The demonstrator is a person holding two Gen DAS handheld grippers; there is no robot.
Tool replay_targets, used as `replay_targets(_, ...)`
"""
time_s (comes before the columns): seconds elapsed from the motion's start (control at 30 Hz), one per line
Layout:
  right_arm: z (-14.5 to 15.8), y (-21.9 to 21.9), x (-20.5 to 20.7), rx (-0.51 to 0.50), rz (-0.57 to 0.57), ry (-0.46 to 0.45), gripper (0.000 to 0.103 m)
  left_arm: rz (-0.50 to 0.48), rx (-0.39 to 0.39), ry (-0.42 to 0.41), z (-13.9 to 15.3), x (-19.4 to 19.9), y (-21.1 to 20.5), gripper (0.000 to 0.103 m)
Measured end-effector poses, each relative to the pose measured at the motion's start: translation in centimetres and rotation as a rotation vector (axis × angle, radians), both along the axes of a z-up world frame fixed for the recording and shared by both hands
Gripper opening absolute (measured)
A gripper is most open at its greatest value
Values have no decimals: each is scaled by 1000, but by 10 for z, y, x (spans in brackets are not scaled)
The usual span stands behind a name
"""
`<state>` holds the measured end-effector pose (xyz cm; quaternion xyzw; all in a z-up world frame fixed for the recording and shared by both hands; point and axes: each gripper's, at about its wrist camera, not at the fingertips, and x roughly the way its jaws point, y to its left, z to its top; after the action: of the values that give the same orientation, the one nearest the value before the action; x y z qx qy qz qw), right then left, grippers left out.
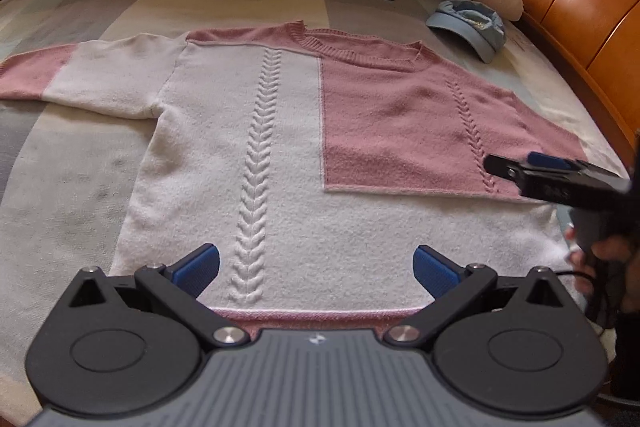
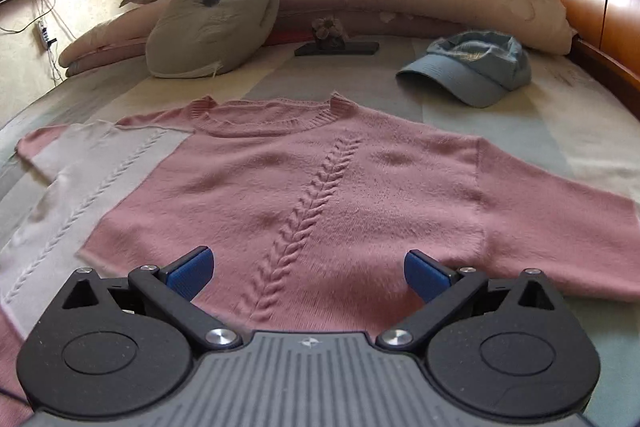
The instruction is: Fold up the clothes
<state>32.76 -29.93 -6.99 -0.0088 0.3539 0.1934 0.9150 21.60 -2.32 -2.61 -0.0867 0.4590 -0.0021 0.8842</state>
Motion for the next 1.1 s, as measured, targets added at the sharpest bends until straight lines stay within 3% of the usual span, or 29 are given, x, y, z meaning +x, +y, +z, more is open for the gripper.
replay_targets(0.1, -11, -4, 4, -62, -30, 27, 103, 31, 19, -4, 1, -5, 4, 102)
replay_targets(0.27, 2, -12, -10, -49, -37, 85, 103, 70, 11, -18, -2, -4, 9, 102)
replay_targets(0.4, 12, -5, -24, 2, 32, 114, 103, 45, 64, -67, -6, 1, 0, 102)
replay_targets(0.53, 8, 9, -36, -56, 96, 115, 103, 16, 103, -85, -21, 5, -6, 102)
replay_targets(0.63, -3, 13, -38, -95, 93, 154, 103, 46, 53, 9, -41, 8, 1, 102)
replay_targets(0.9, -11, 15, -51, -152, 118, 114, 103, 50, 13, 44, -39, -16, 17, 102)
replay_targets(1.1, -11, 18, -53, -169, 108, 108, 103, 82, -54, 1, -31, -7, 25, 102)
